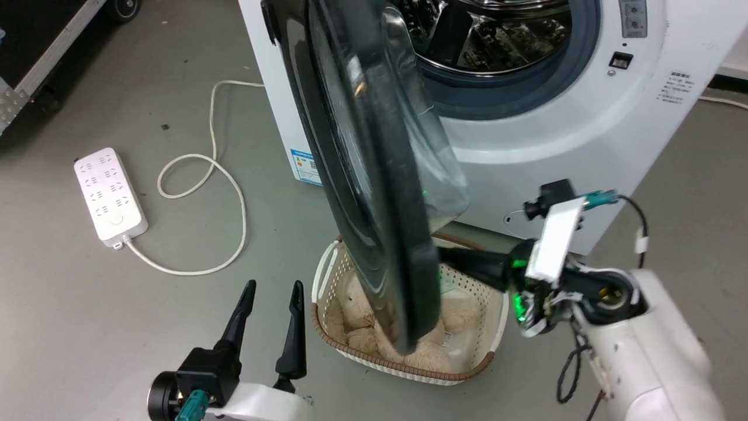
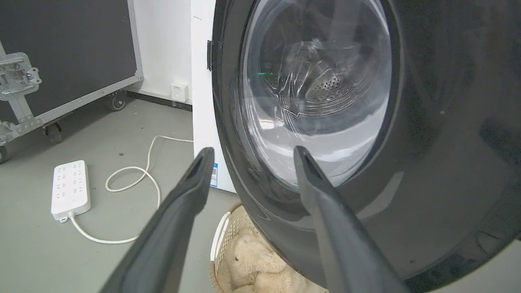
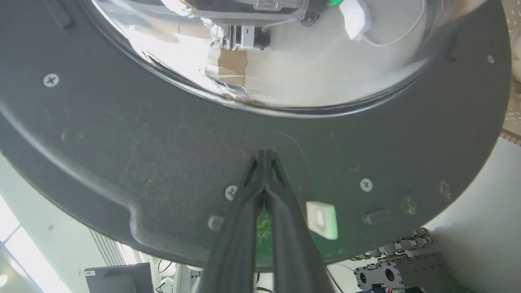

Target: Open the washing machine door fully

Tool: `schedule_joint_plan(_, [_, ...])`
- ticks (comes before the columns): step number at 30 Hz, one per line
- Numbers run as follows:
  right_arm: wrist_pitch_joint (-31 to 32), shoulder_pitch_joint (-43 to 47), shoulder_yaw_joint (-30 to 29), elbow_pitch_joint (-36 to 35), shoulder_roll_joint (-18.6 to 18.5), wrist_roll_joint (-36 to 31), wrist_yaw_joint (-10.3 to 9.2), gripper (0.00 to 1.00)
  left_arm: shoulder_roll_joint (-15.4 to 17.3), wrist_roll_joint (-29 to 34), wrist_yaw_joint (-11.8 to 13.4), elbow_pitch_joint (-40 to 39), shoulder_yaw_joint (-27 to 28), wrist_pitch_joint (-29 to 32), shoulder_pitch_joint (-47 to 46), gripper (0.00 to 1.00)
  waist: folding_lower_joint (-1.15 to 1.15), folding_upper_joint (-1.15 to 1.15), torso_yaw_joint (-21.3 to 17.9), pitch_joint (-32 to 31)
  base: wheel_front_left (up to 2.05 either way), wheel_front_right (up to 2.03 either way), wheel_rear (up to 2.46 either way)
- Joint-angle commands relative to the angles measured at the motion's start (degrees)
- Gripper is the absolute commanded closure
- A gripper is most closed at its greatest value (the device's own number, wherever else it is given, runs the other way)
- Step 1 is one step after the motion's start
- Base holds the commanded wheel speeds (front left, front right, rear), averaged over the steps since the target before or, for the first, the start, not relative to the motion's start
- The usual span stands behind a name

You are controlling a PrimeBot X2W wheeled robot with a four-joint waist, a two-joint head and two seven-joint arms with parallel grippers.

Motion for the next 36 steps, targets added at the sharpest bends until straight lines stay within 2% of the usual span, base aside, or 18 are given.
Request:
schedule_joint_plan(1, [-0.9, 1.3, 1.4, -0.7, 0.3, 0.8, 0.37, 1.0, 0.0, -0.2, -0.3, 0.3, -0.2, -0.3, 0.8, 0.0, 0.01, 0.0, 0.2, -0.1, 0.0, 0.0, 0.0])
schedule_joint_plan(7, [-4.2, 2.4, 5.9, -1.5, 0.3, 3.2, 0.37, 1.0, 0.0, -0.5, -1.9, 1.4, -1.0, -0.3, 0.9, 0.0, 0.01, 0.0, 0.4, -0.3, 0.0, 0.0, 0.0])
schedule_joint_plan(10, [-6.2, 2.4, 6.5, -1.7, 0.3, 2.2, 0.37, 1.0, 0.0, -0.7, -2.3, 1.7, -1.1, -0.3, 0.8, 0.0, 0.01, 0.0, 0.0, -0.3, 0.0, 0.0, 0.0])
schedule_joint_plan(11, [-7.4, 2.4, 6.1, -1.9, 0.2, 1.6, 0.37, 0.56, 0.0, -0.7, -2.3, 1.8, -1.1, -0.3, 0.8, 0.0, 0.01, 0.0, -0.3, -0.4, 0.0, 0.0, 0.0])
schedule_joint_plan(12, [-8.7, 2.5, 5.6, -2.2, 0.0, 0.9, 0.37, 0.0, 0.0, -0.7, -2.4, 2.0, -1.1, -0.3, 0.8, 0.0, 0.01, 0.0, -0.5, -0.7, 0.0, 0.0, 0.0])
schedule_joint_plan(17, [-17.6, 4.4, 3.1, -8.0, -3.7, -5.7, 0.37, 0.0, 0.0, -0.5, -2.9, 2.6, -0.3, -0.3, 0.7, 0.0, 0.01, 0.0, -2.4, -2.1, 0.0, 0.0, 0.0])
schedule_joint_plan(21, [-30.2, 8.1, 1.3, -16.6, -8.0, -15.5, 0.37, 0.0, 0.1, -0.8, -3.5, 3.8, 1.1, -0.3, 0.6, 0.0, 0.01, 0.0, -4.5, -3.8, 0.0, 0.0, 0.0])
schedule_joint_plan(22, [-30.2, 8.1, 1.3, -16.6, -8.0, -15.5, 0.37, 0.0, 0.1, -0.8, -3.5, 3.8, 1.1, -0.3, 0.6, 0.0, 0.01, 0.0, -4.5, -3.8, 0.0, 0.0, 0.0])
schedule_joint_plan(23, [-37.4, 10.7, 2.1, -20.3, -11.1, -23.6, 0.37, 0.0, 0.1, -1.3, -3.7, 4.1, 2.2, -0.3, 0.5, 0.0, 0.01, 0.0, -5.6, -4.7, 0.0, 0.0, 0.0])
schedule_joint_plan(26, [-46.6, 15.2, 2.0, -23.5, -14.2, -33.9, 0.37, 0.0, 0.1, -1.4, -3.9, 4.3, 3.2, -0.3, 0.6, 0.0, 0.01, 0.0, -7.0, -5.9, 0.0, 0.0, 0.0])
schedule_joint_plan(27, [-46.6, 15.2, 2.0, -23.5, -14.2, -33.9, 0.37, 0.0, 0.1, -1.4, -3.9, 4.3, 3.2, -0.3, 0.6, 0.0, 0.01, 0.0, -7.0, -5.9, 0.0, 0.0, 0.0])
schedule_joint_plan(28, [-51.8, 18.1, 1.2, -24.9, -15.6, -41.0, 0.37, 0.0, 0.3, -1.5, -4.1, 4.5, 4.0, -0.3, 0.8, 0.0, 0.01, 0.0, -8.0, -6.6, 0.0, 0.0, 0.0])
schedule_joint_plan(29, [-51.8, 18.1, 1.2, -24.9, -15.6, -41.0, 0.37, 0.0, 0.3, -1.5, -4.1, 4.5, 4.0, -0.3, 0.8, 0.0, 0.01, 0.0, -8.0, -6.6, 0.0, 0.0, 0.0])
schedule_joint_plan(33, [-58.5, 23.4, -1.5, -27.2, -15.9, -54.9, 0.37, 0.0, 0.7, -1.9, -4.5, 4.8, 5.6, -0.3, 1.4, 0.0, 0.01, 0.0, -9.9, -7.6, 0.0, 0.0, 0.0])
schedule_joint_plan(36, [-61.1, 27.4, -5.3, -29.2, -13.4, -63.2, 0.37, 0.0, 0.9, -1.9, -4.9, 5.1, 6.4, -0.3, 1.9, 0.0, 0.01, 0.0, -10.9, -8.1, 0.0, 0.0, 0.0])
